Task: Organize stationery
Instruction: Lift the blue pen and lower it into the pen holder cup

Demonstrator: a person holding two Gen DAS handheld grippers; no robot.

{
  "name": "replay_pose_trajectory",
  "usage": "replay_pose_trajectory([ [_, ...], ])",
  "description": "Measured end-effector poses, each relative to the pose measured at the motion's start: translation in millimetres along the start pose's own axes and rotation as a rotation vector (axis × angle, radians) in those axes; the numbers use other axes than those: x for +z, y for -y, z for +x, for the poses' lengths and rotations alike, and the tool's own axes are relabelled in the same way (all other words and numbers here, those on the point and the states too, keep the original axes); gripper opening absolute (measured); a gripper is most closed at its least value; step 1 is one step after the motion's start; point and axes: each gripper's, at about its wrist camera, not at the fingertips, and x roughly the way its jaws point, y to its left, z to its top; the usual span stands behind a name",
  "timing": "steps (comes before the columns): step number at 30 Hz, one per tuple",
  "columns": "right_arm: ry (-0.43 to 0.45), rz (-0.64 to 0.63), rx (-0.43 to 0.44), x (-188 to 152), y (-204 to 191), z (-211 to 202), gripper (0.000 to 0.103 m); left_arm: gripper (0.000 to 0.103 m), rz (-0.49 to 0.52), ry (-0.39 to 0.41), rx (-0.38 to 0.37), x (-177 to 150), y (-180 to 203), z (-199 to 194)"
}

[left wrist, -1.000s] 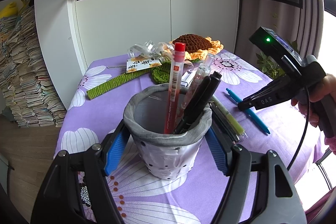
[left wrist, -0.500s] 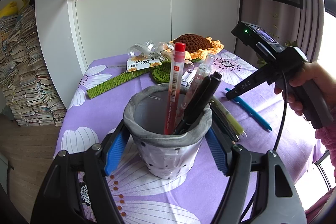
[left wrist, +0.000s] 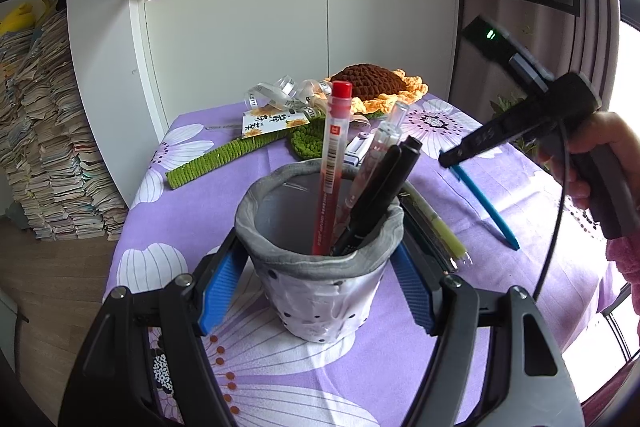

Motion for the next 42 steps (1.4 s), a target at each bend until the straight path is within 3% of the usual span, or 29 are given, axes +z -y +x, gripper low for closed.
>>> replay_pose_trajectory([
  [9,0.23,-0.022,0.106,-12,-19,-85,0.011,0.071,0.002,-0.003,0.003,1,1,0],
  [21,0.46,-0.113,0.323,-12,-70,-157,0.011,0.071,0.005,0.001,-0.005,0,1,0],
  [32,0.539,-0.175,0.402,-11,-94,-176,0.011,0.071,0.011,0.001,-0.004,0,1,0],
  [37,0.529,-0.205,0.432,-11,-105,-176,0.011,0.071,0.015,0.001,-0.003,0,3,0],
  [42,0.455,-0.256,0.43,-10,-121,-158,0.011,0.071,0.015,0.001,-0.004,0,3,0],
])
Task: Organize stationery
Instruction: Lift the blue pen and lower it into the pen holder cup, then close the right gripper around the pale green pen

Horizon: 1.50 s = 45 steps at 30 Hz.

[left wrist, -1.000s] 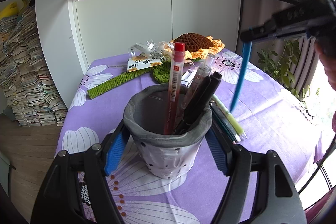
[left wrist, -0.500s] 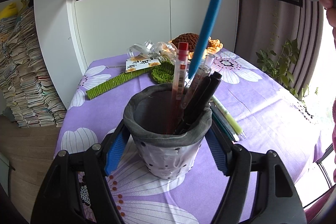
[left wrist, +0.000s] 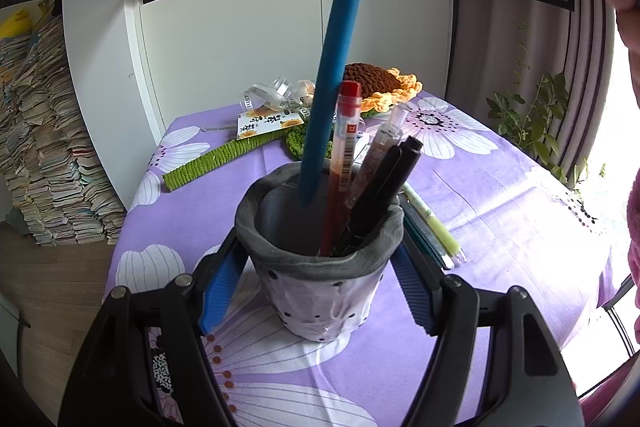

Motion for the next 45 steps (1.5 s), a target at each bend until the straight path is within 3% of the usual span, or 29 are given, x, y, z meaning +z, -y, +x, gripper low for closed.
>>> replay_pose_trajectory([
  [6,-0.169,0.013,-0.005,-18,4,47,0.011,0.071,0.001,0.0,-0.002,0,2,0],
  [12,-0.247,-0.007,-0.017,-33,1,67,0.011,0.071,0.002,0.0,-0.003,1,4,0],
  [17,-0.26,0.008,-0.013,-36,4,68,0.011,0.071,-0.003,0.002,-0.007,1,3,0],
  [22,-0.2,0.071,0.007,-31,18,41,0.011,0.071,-0.002,0.003,-0.006,0,3,0],
  [25,-0.151,0.087,-0.049,-33,29,17,0.011,0.071,-0.002,0.002,-0.006,0,3,0],
  [28,-0.155,0.108,-0.163,-45,49,0,0.011,0.071,-0.004,0.001,-0.006,0,3,0],
  [34,-0.309,0.215,-0.366,-82,98,20,0.011,0.071,-0.005,0.002,-0.001,-1,4,-1],
  [40,-0.37,0.262,-0.322,-97,119,49,0.011,0.071,-0.004,-0.004,0.004,0,4,-1],
  [45,-0.39,0.278,-0.336,-95,131,73,0.011,0.071,-0.003,-0.004,0.0,1,3,-1],
])
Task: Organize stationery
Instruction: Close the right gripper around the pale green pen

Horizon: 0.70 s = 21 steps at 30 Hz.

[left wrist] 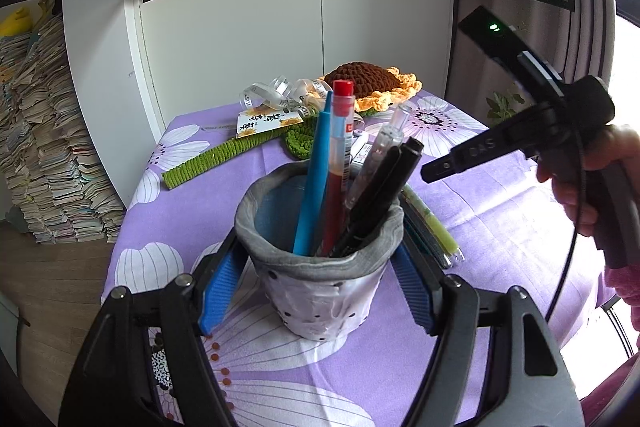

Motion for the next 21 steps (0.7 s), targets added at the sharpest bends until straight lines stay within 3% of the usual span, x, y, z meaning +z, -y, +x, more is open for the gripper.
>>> replay_pose_trajectory([
  [9,-0.057,0.032,0.055,2,-1,22,0.011,0.071,-0.001,0.003,-0.004,0,-1,1],
  [21,-0.084,-0.004,-0.006,3,-7,33,0.011,0.071,-0.005,0.0,0.0,0,0,1],
])
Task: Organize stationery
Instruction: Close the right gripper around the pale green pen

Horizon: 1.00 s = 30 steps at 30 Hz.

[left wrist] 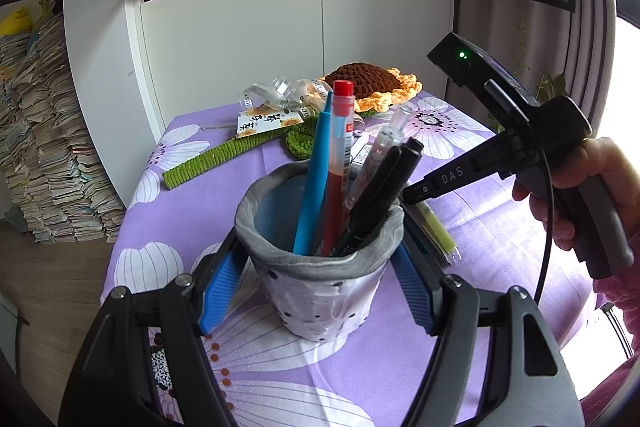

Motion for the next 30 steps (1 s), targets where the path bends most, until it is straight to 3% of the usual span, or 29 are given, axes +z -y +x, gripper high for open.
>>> replay_pose_trajectory([
  [9,-0.017,-0.097,-0.053,-9,-6,-6,0.011,0.071,-0.001,-0.001,0.001,0,-1,-1],
  [15,-0.068,-0.088,-0.054,-26,8,-14,0.011,0.071,-0.001,0.001,0.001,0,-1,-1],
  [21,-0.051,-0.036,-0.047,-12,16,-18,0.013,0.071,0.0,-0.002,0.003,-1,0,-1],
  [23,-0.058,-0.02,-0.041,-5,17,-14,0.031,0.071,0.0,-0.001,0.002,0,0,-1],
  [25,-0.063,0.0,-0.033,1,19,-10,0.042,0.071,-0.003,-0.002,0.0,0,-1,-1],
  [30,-0.055,-0.018,-0.077,9,15,0,0.042,0.071,-0.002,-0.001,-0.001,0,-1,-1],
])
